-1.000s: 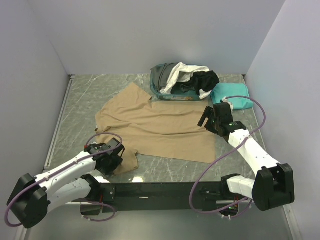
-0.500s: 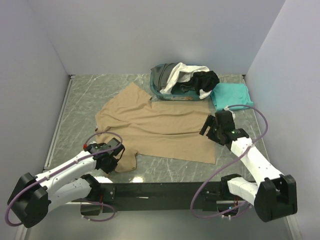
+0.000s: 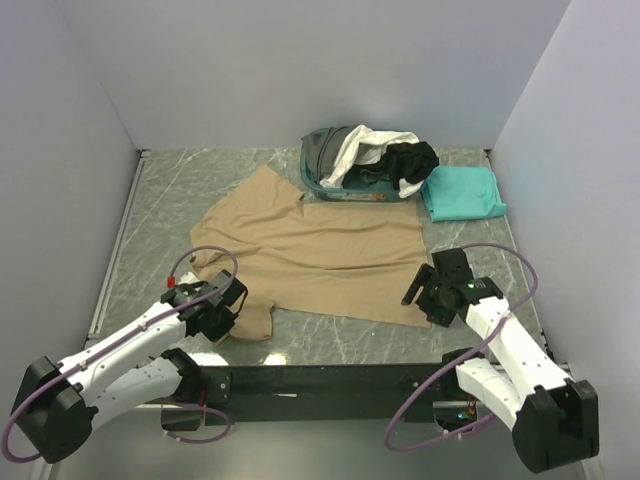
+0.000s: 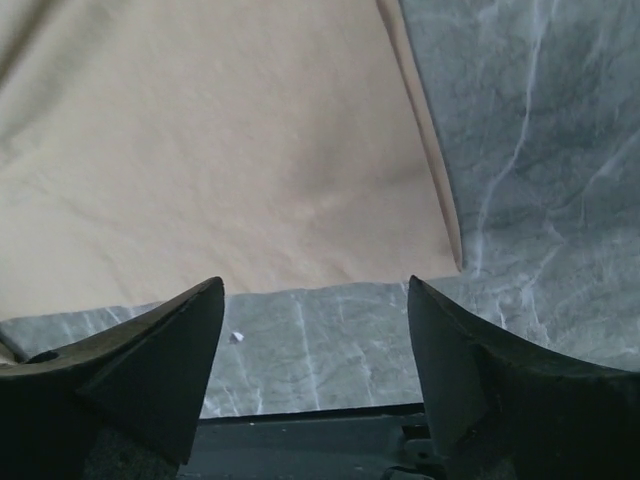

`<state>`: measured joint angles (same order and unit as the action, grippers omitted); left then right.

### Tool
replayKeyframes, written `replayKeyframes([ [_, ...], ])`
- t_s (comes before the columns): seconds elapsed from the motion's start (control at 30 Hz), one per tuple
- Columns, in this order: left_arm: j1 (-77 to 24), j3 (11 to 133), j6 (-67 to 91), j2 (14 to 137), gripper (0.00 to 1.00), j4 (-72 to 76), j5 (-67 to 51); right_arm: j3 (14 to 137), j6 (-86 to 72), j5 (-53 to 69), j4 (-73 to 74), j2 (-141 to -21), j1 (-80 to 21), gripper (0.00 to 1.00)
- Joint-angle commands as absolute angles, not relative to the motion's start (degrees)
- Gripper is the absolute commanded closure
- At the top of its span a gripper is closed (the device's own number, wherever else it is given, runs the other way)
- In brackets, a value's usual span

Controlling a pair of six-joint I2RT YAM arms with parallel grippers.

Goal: Fold and stack the t-shirts
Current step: Fold the tshirt

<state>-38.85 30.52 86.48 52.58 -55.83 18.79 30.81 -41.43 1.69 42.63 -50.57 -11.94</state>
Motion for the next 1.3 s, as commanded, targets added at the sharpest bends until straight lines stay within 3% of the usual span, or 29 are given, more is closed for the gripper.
replayKeyframes([
  [0.0,-39.1,34.5,84.1,51.4,0.99,-57.6,22.3,29.4,-43.6,2.9,43.7,-53.4,-11.8,0.21],
  [0.13,-39.1,35.0,83.9,50.6,0.99,-57.1,23.3,26.9,-44.6,3.5,39.7,-58.2,-11.7,0.29],
  [0.33,-39.0,34.1,86.9,49.7,0.99,-57.7,23.7,26.1,-45.2,3.2,36.9,-63.2,-11.8,0.33],
  [0.4,-39.1,34.4,87.5,49.0,0.99,-58.6,24.3,26.5,-44.9,1.9,36.9,-63.4,-11.7,0.40],
  [0.53,-39.1,36.3,87.6,48.2,0.99,-60.3,24.6,28.5,-44.2,0.1,39.9,-62.8,-11.8,0.84],
  [0.63,-39.1,38.5,88.7,48.3,0.99,-63.3,24.1,30.1,-43.9,-1.8,43.8,-60.6,-12.0,1.00],
  [1.27,-39.1,50.2,88.0,37.3,0.99,-78.4,17.0,41.8,-43.2,-5.7,69.9,-37.9,-12.0,1.00],
])
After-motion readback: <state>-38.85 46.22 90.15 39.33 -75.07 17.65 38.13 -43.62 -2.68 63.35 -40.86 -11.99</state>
